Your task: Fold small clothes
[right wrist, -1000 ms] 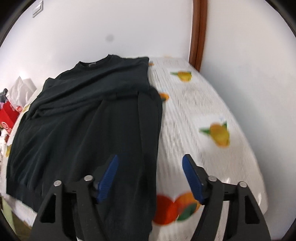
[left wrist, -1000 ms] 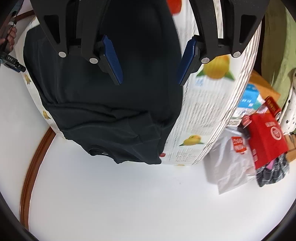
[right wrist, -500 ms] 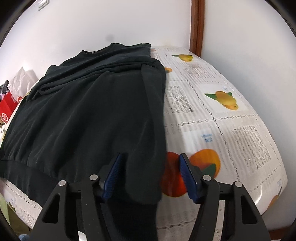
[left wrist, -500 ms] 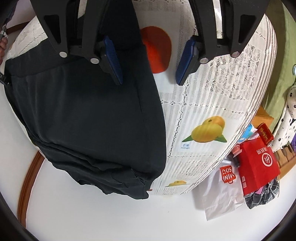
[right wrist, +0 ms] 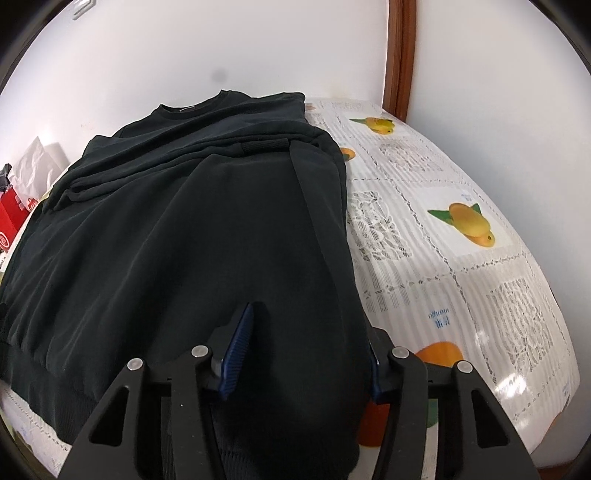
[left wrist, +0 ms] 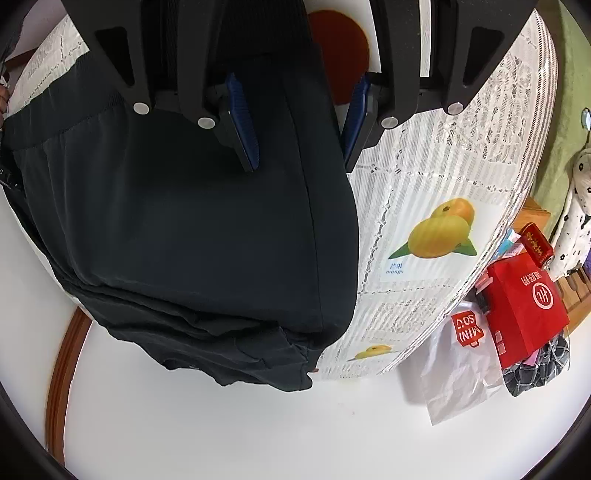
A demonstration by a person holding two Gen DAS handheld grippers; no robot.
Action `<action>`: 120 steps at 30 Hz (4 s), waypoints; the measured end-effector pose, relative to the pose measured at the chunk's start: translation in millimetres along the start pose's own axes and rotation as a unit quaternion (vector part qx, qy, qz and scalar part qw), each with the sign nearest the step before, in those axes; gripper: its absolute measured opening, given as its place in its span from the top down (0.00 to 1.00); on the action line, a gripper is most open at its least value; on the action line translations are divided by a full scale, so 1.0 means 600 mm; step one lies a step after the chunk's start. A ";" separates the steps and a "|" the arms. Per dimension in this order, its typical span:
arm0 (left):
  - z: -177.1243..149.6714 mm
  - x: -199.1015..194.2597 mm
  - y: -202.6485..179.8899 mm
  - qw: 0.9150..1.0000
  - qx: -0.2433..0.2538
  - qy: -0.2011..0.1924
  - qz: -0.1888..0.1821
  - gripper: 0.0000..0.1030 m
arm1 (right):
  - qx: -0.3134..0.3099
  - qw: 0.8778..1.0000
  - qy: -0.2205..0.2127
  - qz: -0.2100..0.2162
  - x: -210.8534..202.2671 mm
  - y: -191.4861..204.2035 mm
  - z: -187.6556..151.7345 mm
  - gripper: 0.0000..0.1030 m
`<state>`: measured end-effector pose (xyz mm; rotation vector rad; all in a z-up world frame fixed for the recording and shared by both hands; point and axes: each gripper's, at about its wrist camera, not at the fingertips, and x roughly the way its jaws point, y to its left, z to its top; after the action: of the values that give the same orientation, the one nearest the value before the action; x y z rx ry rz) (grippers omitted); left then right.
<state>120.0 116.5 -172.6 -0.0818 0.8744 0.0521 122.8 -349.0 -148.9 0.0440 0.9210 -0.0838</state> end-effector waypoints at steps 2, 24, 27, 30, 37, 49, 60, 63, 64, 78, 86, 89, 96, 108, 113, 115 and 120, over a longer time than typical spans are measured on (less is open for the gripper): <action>-0.002 0.000 -0.003 1.000 0.006 -0.004 0.004 0.58 | 0.000 1.000 -0.003 -0.001 0.001 0.000 -0.001 0.51; 0.007 -0.123 0.027 0.996 -0.002 -0.031 -0.087 0.93 | 0.053 0.992 -0.017 0.113 -0.095 -0.044 -0.010 0.93; 0.003 -0.158 0.035 0.994 -0.012 -0.042 -0.104 0.93 | 0.042 0.992 -0.035 0.116 -0.135 -0.044 -0.013 0.93; 0.008 -0.191 0.045 0.991 -0.019 -0.060 -0.115 0.93 | 0.040 0.990 -0.056 0.120 -0.173 -0.048 -0.009 0.94; 0.040 -0.220 0.049 0.989 -0.029 -0.090 -0.113 0.93 | 0.052 0.985 -0.097 0.132 -0.223 -0.059 0.025 0.94; 0.169 -0.171 0.016 0.991 -0.022 -0.117 -0.061 0.93 | 0.062 0.984 -0.118 0.122 -0.172 -0.035 0.178 0.94; 0.268 -0.046 -0.016 0.996 -0.007 -0.094 -0.013 0.93 | 0.067 0.987 -0.088 0.113 -0.041 -0.005 0.290 0.94; 0.279 -0.010 -0.018 0.997 -0.006 -0.077 -0.003 0.93 | 0.057 0.990 -0.073 0.102 0.002 0.008 0.307 0.94; 0.282 0.002 -0.018 0.997 -0.007 -0.071 0.000 0.93 | 0.055 0.991 -0.070 0.100 0.012 0.011 0.309 0.94; 0.297 0.101 -0.025 0.999 0.000 -0.019 0.028 0.92 | 0.029 0.997 -0.017 0.068 0.136 0.027 0.306 0.92; 0.298 0.109 -0.027 0.999 0.002 -0.014 0.029 0.92 | 0.013 0.998 -0.002 0.060 0.149 0.027 0.293 0.91; 0.298 0.110 -0.026 0.999 0.004 -0.014 0.030 0.92 | 0.011 0.998 -0.002 0.058 0.146 0.027 0.291 0.91; 0.298 0.111 -0.026 0.999 0.002 -0.014 0.029 0.91 | -0.002 0.999 -0.001 0.043 0.133 0.031 0.287 0.85; 0.286 0.064 -0.017 1.000 -0.004 -0.019 -0.006 0.79 | -0.018 0.999 -0.030 0.018 0.035 0.011 0.255 0.65; 0.257 0.028 0.011 0.999 -0.017 -0.031 -0.022 0.52 | 0.021 0.999 -0.028 -0.006 0.006 -0.035 0.231 0.65; 0.238 0.018 0.029 0.999 -0.024 -0.029 -0.022 0.52 | 0.032 0.999 -0.020 -0.017 0.006 -0.051 0.218 0.64; 0.190 0.022 0.072 0.998 -0.043 -0.002 -0.038 0.47 | 0.064 0.998 0.009 -0.020 0.022 -0.088 0.176 0.64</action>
<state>211.9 170.4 -112.4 -0.1946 0.8636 0.0193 209.7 -410.0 -95.5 0.1454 0.9341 -0.1798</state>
